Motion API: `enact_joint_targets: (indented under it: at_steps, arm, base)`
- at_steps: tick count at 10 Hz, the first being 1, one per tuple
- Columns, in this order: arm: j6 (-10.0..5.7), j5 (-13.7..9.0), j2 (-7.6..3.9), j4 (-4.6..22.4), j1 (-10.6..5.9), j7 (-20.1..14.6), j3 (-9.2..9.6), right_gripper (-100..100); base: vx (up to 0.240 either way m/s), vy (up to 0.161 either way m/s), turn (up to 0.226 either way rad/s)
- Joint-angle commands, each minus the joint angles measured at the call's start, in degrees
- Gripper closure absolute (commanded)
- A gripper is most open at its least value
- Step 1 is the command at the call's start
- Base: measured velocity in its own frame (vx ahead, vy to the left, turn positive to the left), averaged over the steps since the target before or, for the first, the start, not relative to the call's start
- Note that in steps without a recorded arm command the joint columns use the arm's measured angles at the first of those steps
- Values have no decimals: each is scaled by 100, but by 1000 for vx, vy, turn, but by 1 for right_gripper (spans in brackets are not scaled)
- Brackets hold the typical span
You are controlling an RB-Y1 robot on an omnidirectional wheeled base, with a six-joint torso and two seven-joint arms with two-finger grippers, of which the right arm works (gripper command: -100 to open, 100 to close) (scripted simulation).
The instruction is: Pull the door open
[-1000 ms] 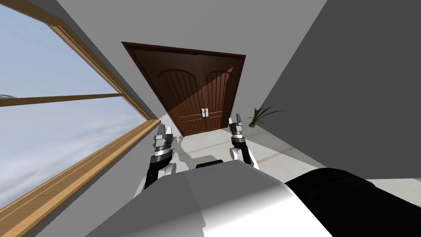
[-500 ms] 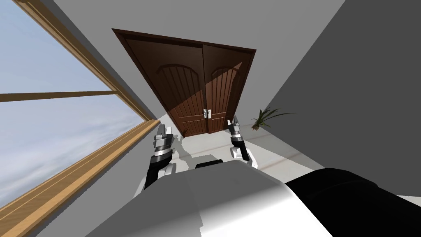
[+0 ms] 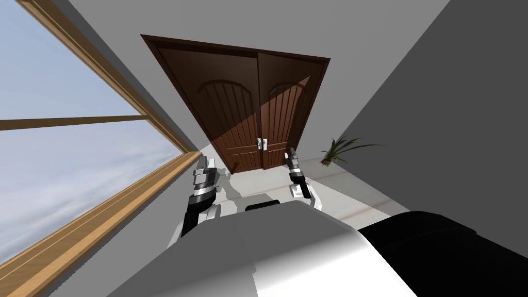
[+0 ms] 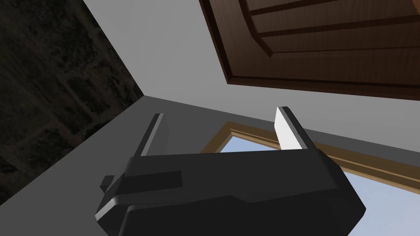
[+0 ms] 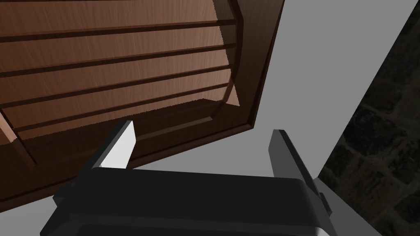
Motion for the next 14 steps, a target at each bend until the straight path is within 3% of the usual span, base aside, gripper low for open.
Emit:
enact_joint_targets:
  at_steps: [1,14]
  arm:
    - [50,62,-30,173,-79,-60,-45,-100]
    - [286,480,-321,1611,-631,-582,-492,-100]
  base:
    - [114,16,37]
    - [100,24,46]
